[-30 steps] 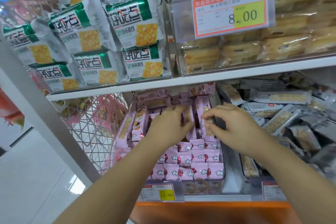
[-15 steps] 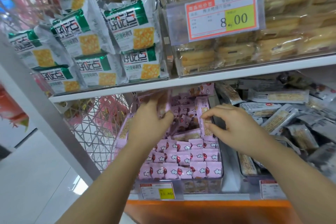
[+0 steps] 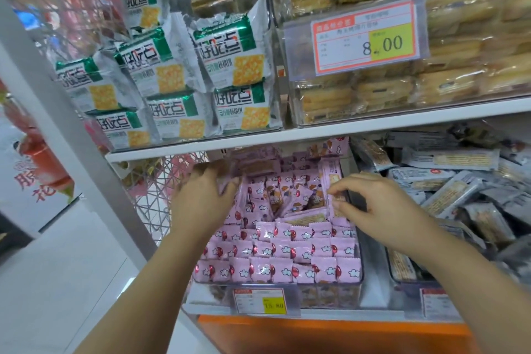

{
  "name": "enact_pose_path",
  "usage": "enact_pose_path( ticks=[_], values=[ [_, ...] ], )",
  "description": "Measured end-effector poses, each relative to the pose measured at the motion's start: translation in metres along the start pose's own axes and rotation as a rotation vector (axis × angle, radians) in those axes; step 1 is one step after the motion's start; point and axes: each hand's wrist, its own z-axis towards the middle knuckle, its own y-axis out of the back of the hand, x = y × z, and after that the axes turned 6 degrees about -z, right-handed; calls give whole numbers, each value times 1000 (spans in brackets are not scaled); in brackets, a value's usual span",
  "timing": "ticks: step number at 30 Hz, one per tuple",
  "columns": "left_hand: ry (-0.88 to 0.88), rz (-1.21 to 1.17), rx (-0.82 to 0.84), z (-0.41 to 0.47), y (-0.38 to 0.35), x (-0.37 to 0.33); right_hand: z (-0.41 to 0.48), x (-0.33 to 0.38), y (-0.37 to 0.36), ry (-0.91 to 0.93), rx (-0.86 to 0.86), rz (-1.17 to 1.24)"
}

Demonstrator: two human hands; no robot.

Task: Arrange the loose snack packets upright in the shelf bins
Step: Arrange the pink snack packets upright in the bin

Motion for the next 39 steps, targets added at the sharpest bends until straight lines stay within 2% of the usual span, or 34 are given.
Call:
enact_pose_path(
  ticks=[2,3,6,10,13,17,22,31,36,39],
  values=[
    [-115,9,-17,-4,5,-15,-1,-3,2,-9,-6,13],
    [-180,-33,33,-6,6,-24,-1,-3,3,-14,-7,18],
    [-346,-232,356,-7,0,-49,0,-5,4,-26,0,23],
    [-299,-422,757,10,-24,-73,-1,-8,4,-32,-4,34],
    [-210,-548,921,18,-36,-85,-1,-13,5,-37,-22,39],
    [-58,-620,859,17,-45,-94,-1,-16,5,-31,-36,44],
    [-24,-579,714,10,-58,-106,3,-15,3,-25,-26,26],
    [70,-864,679,3,-43,-102,1,-11,3,-26,-61,82],
    [-42,-841,558,-9,-1,-71,0,-7,4,-28,-96,93],
    [-251,-629,490,-22,22,-40,-1,-5,1,-17,-70,80]
  ],
)
